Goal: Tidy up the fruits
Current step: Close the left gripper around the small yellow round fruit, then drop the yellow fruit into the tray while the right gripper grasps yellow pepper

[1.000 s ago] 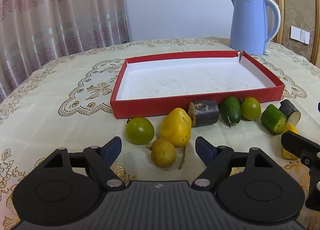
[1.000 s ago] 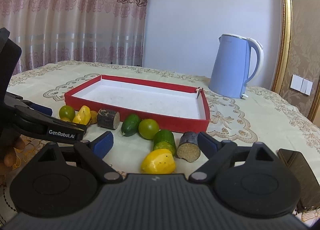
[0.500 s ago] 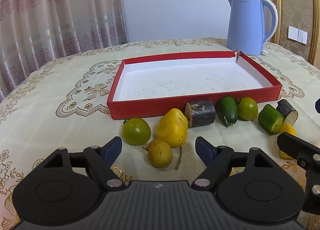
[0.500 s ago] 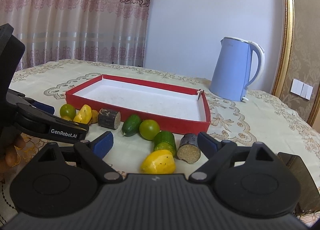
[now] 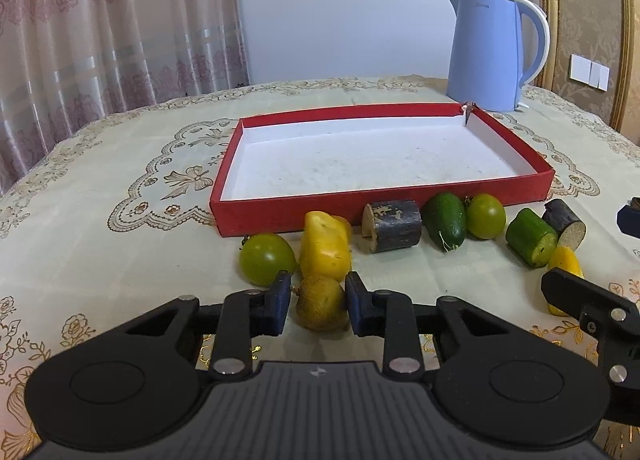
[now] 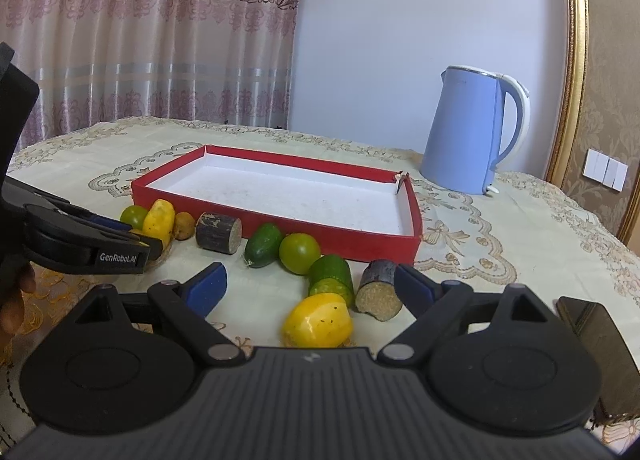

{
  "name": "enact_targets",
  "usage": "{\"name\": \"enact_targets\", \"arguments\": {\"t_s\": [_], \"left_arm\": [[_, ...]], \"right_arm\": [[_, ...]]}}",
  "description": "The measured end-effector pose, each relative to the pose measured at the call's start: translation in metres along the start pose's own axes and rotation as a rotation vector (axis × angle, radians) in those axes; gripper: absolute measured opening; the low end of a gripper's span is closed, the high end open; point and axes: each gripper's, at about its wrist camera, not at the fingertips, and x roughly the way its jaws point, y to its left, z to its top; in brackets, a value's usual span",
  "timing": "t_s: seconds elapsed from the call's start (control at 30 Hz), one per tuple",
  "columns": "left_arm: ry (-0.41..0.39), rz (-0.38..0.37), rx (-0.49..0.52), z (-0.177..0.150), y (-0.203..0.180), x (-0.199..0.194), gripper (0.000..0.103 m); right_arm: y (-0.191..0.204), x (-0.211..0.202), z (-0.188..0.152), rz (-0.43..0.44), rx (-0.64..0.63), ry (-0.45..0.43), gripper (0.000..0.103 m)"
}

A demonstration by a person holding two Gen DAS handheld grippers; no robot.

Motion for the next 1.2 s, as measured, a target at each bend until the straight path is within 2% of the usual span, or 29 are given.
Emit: {"name": "enact_targets", "arguments": {"t_s": [0.1, 0.17, 0.27, 0.6, 0.7, 0.73, 0.8, 0.83, 1.2], "left_arm": [[-0.018, 0.003, -0.001, 0.001, 0.001, -0.008, 0.029], [-0.042, 0.015, 0.004, 0.002, 0.002, -0.015, 0.029], [-0.072, 0.034, 0.017, 0.005, 0.002, -0.023, 0.029], [-0.067, 0.034, 0.017, 0.006, 0.002, -0.023, 0.029], [-0.069, 0.032, 0.021, 0.006, 0.001, -0.024, 0.029], [-0.070, 0.032, 0.022, 0.005, 0.001, -0.024, 0.029], [-0.067, 0.032, 0.024, 0.005, 0.000, -0.023, 0.029], [-0.065, 0.032, 0.025, 0.005, 0.000, -0.022, 0.029], [-0.081, 0.042, 0.019, 0.009, 0.001, -0.027, 0.029]], "right_arm": [[0.000, 0.001, -0.001, 0.003, 0.003, 0.014, 0.083], [-0.001, 0.001, -0.003, 0.011, 0.007, 0.030, 0.072], [-0.002, 0.006, -0.006, 0.028, 0.020, 0.059, 0.061], [-0.012, 0.021, -0.012, 0.045, 0.068, 0.128, 0.058], [-0.017, 0.028, -0.015, 0.064, 0.101, 0.161, 0.050], [-0.018, 0.029, -0.016, 0.060, 0.103, 0.165, 0.041], [-0.020, 0.030, -0.017, 0.066, 0.104, 0.164, 0.035], [-0.020, 0.029, -0.016, 0.070, 0.106, 0.161, 0.029], [-0.017, 0.013, -0.005, 0.078, 0.075, 0.095, 0.027]]}}
